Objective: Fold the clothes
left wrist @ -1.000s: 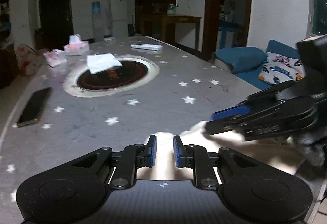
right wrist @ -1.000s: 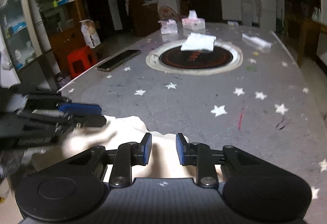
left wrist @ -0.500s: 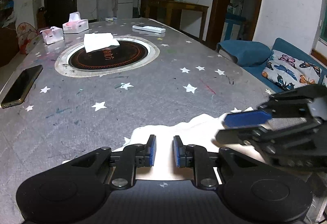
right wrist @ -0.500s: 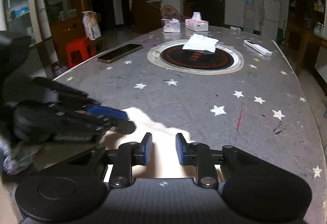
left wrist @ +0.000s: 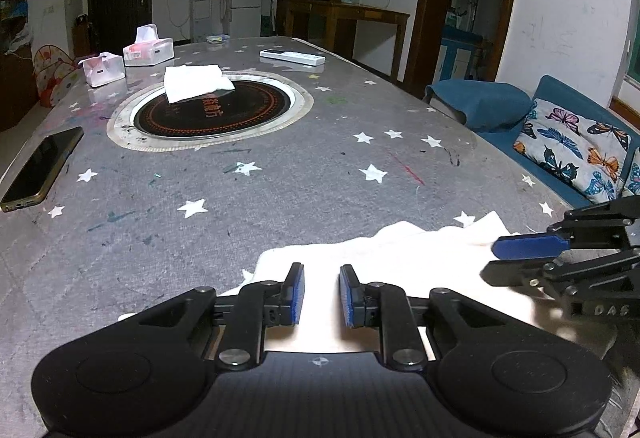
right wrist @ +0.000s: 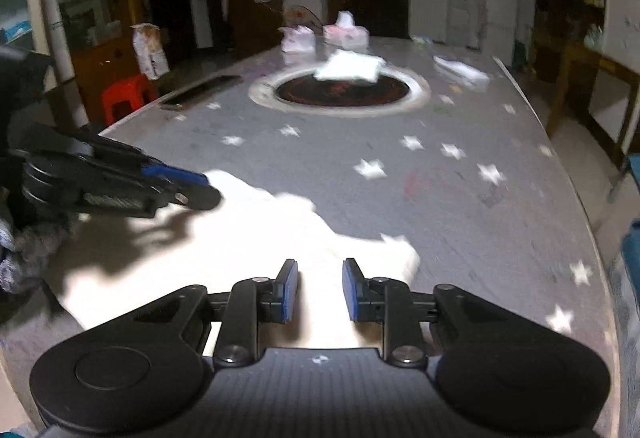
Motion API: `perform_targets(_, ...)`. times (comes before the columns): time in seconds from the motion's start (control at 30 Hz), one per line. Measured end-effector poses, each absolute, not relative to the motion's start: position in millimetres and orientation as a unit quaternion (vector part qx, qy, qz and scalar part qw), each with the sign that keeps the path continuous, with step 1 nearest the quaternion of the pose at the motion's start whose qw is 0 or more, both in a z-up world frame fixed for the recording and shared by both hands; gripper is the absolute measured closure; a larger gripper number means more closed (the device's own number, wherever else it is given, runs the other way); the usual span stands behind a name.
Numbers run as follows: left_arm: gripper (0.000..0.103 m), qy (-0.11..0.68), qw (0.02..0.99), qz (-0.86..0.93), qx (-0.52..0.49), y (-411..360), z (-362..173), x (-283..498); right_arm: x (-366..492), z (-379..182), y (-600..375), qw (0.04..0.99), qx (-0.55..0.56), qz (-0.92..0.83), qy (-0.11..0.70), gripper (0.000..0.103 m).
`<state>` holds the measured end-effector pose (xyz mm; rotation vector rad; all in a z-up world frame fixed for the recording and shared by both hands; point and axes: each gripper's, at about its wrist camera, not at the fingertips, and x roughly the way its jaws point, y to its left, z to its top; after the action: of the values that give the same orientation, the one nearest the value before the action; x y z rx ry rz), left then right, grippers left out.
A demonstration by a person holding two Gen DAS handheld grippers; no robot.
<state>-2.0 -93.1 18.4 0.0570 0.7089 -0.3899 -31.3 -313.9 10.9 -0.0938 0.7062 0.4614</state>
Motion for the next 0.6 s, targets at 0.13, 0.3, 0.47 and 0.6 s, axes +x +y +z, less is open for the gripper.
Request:
perform_targets(0.13,0.081,0.344,0.92,-0.188,0.03,-94,18,-3,-37,13,-322,0.914,-0.044,0.22,0.338,0.081)
perform_targets(0.3,0.081,0.342,0.921,-0.186,0.035,-95,18,-3,-42,9,-326,0.914,-0.056,0.22,0.338,0.081)
perform_targets(0.47,0.081,0.342,0.921,-0.184,0.037,-95,18,-4,-55,25,-323,0.917,-0.061,0.237,0.315,0.08)
perform_targets(0.6,0.08,0.343,0.921,-0.182,0.04,-97,18,-3,-72,32,-299,0.904,-0.087,0.298,0.293,0.08)
